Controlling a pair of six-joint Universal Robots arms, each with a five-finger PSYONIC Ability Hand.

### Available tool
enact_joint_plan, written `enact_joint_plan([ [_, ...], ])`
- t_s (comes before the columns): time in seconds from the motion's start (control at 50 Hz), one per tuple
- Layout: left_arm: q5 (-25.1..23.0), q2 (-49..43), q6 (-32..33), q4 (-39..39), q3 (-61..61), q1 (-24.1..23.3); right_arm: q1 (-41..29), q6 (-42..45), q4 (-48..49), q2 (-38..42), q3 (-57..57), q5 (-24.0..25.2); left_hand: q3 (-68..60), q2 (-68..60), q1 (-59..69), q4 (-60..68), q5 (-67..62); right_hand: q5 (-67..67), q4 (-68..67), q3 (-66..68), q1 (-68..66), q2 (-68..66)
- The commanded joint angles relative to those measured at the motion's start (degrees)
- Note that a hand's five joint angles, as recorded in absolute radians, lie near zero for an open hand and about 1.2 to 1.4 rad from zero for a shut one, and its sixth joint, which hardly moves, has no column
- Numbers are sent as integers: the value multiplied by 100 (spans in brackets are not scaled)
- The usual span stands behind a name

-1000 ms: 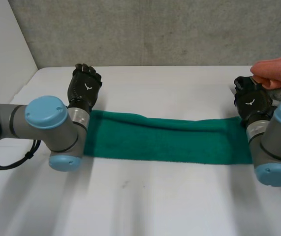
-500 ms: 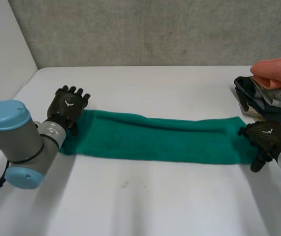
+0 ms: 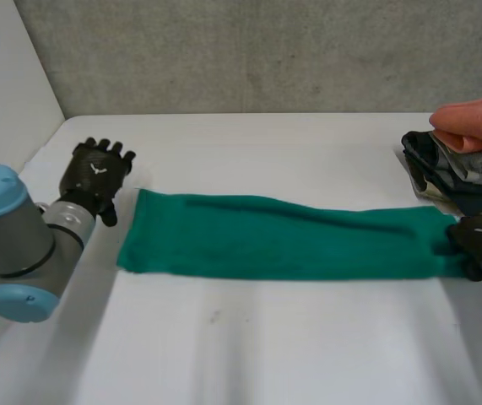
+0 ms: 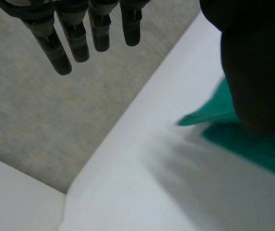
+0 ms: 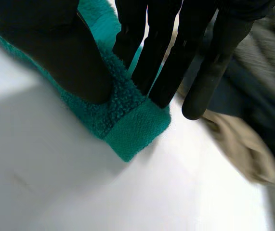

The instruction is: Fold the laundry.

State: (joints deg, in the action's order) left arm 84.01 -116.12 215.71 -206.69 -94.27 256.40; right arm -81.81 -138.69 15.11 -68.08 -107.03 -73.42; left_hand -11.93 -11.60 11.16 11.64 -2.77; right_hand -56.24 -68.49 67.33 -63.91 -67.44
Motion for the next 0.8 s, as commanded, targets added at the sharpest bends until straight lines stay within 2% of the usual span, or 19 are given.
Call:
enact_joint_plan([
  [0.02, -34, 897, -12, 23, -478, 121, 631, 1246, -52, -355, 139, -444, 104, 71, -27, -75, 189, -1376, -1151, 1267, -1609, -1256],
  [0.06, -43, 1056, -20, 23, -566, 165, 649, 1693, -69, -373, 279, -724, 104, 71, -27, -75, 189, -1376, -1151, 1267, -1609, -1256],
  [0.12, -60, 1276, -29, 23, -689, 226, 605, 1951, -26, -399, 359, -884, 104, 71, -27, -75, 189, -1376, -1151, 1267, -1609, -1256],
  [0.18, -60, 1364, -64, 32, -750, 218, -61, 1890, 18, -531, 534, -867, 121, 88, -44, -92, 205, -1376, -1151, 1267, -1609, -1256],
  [0.22, -60, 1399, -117, 41, -786, 209, -875, 1759, 88, -575, 796, -823, 121, 88, -44, -92, 205, -1376, -1151, 1267, -1609, -1256],
  [0.28, -60, 1426, -170, 41, -812, 183, -1581, 1548, 229, -575, 1000, -770, 121, 88, -44, -92, 205, -1376, -1151, 1267, -1609, -1256],
  [0.36, -60, 1452, -214, 41, -856, 156, -2784, 1363, 868, -479, 1237, -569, 121, 88, -44, -92, 205, -1376, -1151, 1267, -1609, -1256],
  [0.42, -52, 1478, -222, 41, -900, 121, -3453, 1380, 1309, -128, 1325, -322, 104, 71, -27, -75, 189, -1376, -1151, 1267, -1609, -1256],
  [0.44, -43, 1478, -222, 41, -909, 112, -3926, 1406, 1598, 195, 1404, -95, 104, 71, -27, -75, 189, -1376, -1151, 1267, -1609, -1256],
  [0.5, -34, 1478, -222, 41, -935, 33, -4630, 1415, 2012, 793, 1641, 292, 104, 71, -27, -75, 189, -1376, -1151, 1267, -1609, -1256],
  [0.58, -8, 1426, -222, 41, -944, -134, -5054, 1424, 2058, 1592, 1948, 548, 104, 71, -27, -75, 189, -1376, -1151, 1267, -1609, -1256],
  [0.66, 1, 1382, -222, 32, -935, -300, -5222, 1537, 1988, 1999, 2107, 645, 104, 71, -27, -75, 189, -1376, -1151, 1267, -1609, -1256],
  [0.68, 1, 1373, -222, 32, -926, -327, -5240, 1564, 1979, 1991, 2099, 654, 104, 71, -27, -75, 189, -849, -624, 740, -1082, -729],
  [0.7, 1, 1373, -214, 23, -926, -345, -5214, 1582, 1987, 1974, 2055, 671, 104, 71, -27, -75, 189, 439, 663, -547, 206, 559],
  [0.72, 1, 1356, -214, 14, -909, -371, -5196, 1582, 1996, 1930, 2011, 672, 104, 71, -27, -75, 189, 1801, 2025, -1909, 1567, 1920],
  [0.74, -8, 1347, -214, 6, -865, -423, -5170, 1512, 2031, 1843, 1924, 576, 104, 71, -27, -75, 189, 3862, 4087, -3971, 3629, 3982],
  [0.8, -8, 1346, -214, -12, -795, -538, -5161, 1389, 1996, 1527, 1713, 452, 104, 71, -27, -75, 189, 5624, 5849, -5733, 5391, 5744],
])
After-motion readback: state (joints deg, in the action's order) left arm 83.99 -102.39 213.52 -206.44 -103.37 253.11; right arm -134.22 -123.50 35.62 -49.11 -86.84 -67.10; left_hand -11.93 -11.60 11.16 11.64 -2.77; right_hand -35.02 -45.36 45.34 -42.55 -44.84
